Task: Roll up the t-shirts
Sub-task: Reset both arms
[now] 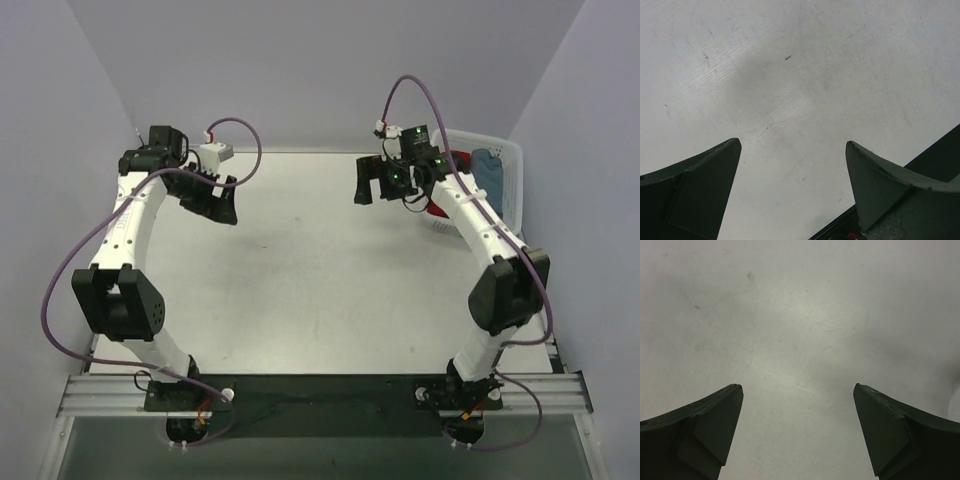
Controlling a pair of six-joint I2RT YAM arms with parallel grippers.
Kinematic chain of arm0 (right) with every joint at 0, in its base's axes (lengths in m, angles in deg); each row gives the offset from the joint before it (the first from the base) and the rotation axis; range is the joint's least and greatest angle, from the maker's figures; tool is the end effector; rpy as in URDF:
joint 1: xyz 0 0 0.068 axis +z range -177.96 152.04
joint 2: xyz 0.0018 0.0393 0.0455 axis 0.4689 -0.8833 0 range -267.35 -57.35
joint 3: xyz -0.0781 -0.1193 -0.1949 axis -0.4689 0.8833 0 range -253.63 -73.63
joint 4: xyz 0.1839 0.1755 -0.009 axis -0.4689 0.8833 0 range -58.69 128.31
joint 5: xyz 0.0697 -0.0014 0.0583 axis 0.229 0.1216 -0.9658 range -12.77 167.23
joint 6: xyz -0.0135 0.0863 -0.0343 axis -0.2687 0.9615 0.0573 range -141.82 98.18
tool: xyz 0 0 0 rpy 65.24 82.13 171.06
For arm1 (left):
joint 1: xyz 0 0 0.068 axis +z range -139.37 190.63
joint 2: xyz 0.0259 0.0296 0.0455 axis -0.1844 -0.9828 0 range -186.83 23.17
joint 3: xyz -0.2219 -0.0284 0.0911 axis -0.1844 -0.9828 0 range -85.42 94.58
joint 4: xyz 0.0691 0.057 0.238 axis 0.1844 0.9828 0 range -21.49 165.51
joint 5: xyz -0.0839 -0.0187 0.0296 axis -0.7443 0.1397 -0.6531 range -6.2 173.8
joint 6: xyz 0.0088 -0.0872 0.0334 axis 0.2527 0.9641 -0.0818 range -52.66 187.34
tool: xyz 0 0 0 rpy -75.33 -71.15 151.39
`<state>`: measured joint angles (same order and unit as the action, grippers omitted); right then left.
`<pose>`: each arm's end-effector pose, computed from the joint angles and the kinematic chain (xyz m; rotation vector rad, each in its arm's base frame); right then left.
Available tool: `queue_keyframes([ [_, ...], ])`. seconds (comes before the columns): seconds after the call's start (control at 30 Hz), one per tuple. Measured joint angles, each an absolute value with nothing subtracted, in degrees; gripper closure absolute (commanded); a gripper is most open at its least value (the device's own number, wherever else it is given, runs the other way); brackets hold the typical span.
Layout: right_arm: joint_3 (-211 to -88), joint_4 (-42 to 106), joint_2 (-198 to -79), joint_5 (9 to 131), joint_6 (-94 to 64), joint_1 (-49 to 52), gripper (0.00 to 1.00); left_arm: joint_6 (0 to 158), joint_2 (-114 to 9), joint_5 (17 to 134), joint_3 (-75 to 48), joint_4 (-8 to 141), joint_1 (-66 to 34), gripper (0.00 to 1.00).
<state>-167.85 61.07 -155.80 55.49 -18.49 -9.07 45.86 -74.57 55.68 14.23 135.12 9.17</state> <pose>0.3889 0.1662 0.2995 -0.5139 2.1229 0.6322 0.3488 -0.0488 0.2765 0.6541 2.4961 -0.5346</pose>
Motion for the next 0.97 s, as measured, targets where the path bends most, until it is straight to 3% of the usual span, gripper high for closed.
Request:
queue_keyframes([
  [0.33,-173.3,57.5,-177.4,64.9,-19.0,-16.0,0.0,46.9,-62.9,56.2,0.6,132.1,9.2,0.03],
  [0.7,-174.2,56.4,-176.1,66.7,-21.4,-21.2,0.0,46.8,-58.2,57.2,-3.9,131.5,10.4,0.03],
  [0.8,-172.2,57.2,-172.0,67.5,-21.5,-17.0,0.0,46.8,-58.2,58.0,-5.3,131.3,11.6,0.03],
  [0.97,-169.2,56.8,-162.9,67.6,-20.6,-0.6,0.0,47.6,-58.2,60.1,-5.7,129.6,11.9,0.03],
])
